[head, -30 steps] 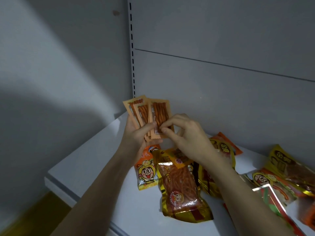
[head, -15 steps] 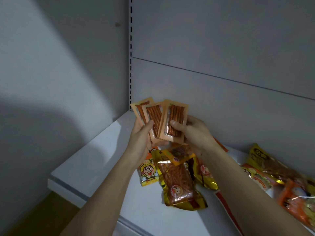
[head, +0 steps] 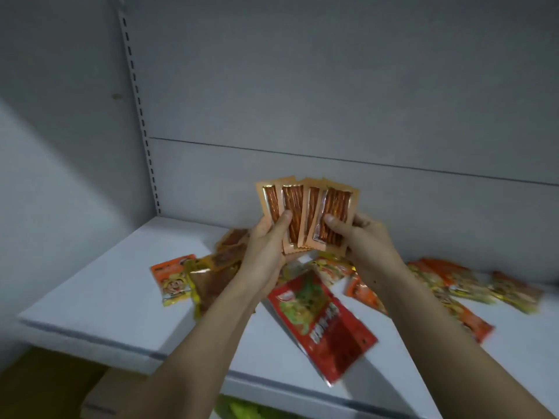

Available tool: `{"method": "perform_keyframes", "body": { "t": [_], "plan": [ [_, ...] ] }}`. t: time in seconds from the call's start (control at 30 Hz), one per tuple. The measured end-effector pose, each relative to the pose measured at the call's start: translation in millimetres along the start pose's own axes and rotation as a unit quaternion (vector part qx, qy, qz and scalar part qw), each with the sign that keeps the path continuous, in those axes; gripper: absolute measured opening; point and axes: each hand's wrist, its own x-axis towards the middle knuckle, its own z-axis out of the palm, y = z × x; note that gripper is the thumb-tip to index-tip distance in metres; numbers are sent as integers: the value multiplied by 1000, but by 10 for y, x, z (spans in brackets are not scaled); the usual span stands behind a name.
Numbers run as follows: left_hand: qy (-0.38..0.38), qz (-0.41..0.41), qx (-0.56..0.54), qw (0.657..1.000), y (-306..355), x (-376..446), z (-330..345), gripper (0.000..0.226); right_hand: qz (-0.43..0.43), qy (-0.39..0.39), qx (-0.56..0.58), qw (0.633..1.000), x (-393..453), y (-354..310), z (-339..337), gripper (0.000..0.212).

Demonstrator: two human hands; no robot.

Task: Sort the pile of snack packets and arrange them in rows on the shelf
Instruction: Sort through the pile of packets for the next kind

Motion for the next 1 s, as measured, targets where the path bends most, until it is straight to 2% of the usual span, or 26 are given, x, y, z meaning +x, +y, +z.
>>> {"method": "perform_keyframes", "body": {
  "t": [0.23,0.43,0.73,1.0],
  "plan": [
    [-70,-66,8,995,-692,-889,1757,24,-29,112,-28,993,-1216,-345,-1877,19],
    [-212,-98,22,972,-1244,-1714,3221,25,-50,226,-80,970,-2231,-701,-3407,14],
    [-271,-137,27,952,-1977,-2354,4895,29,-30,299,-76,951,-3038,-1000,-5138,16],
    [-332,-116,42,935,-2937,-2551,6556,28,-52,340,-116,932,-3291,-1153,-6991,18]
  ]
}}
